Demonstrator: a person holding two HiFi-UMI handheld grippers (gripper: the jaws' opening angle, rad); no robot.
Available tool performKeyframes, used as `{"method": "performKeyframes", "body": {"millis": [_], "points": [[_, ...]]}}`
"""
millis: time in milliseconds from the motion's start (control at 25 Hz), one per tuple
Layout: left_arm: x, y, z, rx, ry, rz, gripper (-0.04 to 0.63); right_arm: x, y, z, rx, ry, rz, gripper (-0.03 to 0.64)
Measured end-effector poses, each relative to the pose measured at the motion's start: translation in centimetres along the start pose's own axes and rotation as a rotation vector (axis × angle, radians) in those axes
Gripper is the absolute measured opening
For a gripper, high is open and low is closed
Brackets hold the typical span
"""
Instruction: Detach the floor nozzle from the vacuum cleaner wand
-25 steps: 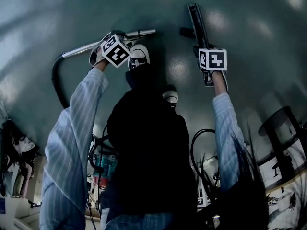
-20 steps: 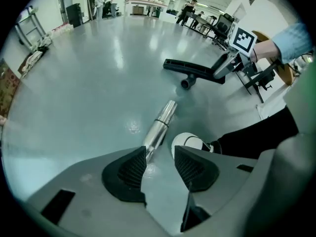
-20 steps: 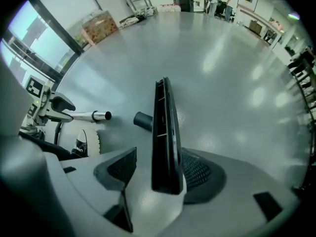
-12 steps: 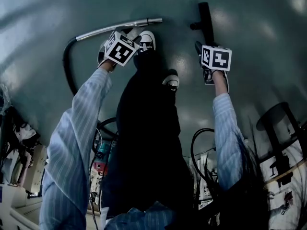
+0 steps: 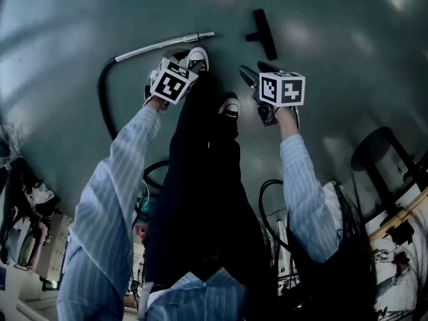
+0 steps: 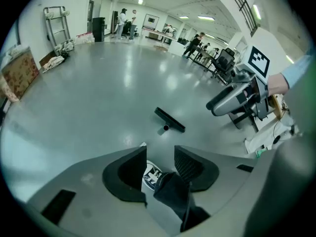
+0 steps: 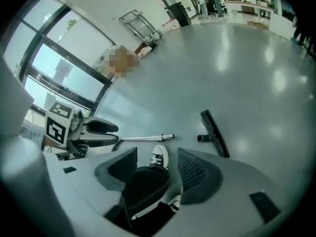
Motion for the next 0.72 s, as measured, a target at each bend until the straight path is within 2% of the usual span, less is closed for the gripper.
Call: {"method": "performKeyframes", "body": {"millis": [200, 440, 720], "points": [[0.2, 3.5, -6.5, 0.008, 0.067, -0.134, 0.172, -1.6, -5.8, -4.9, 0.061, 0.033, 0.003, 0.254], [1.6, 7.6, -12.8, -0.003, 0.125, -0.188, 0.172, -3.0, -10.4, -10.3, 0.057, 0.054, 0.026, 0.222], [5.1, 10.3, -18.7, -0.016, 0.221, -0.296, 0.172, -2.3, -12.9, -16.9, 0.003, 0.142, 0.109, 0.099]]}}
Point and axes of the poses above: the fingertips, and each gripper's own axes: z forward along the fingers, y to its right, x out of its top, the point moved 8 cm from there along -z, backward along the fingers, and after that the axes turned 3 degrees about z, right-handed, at the moved point
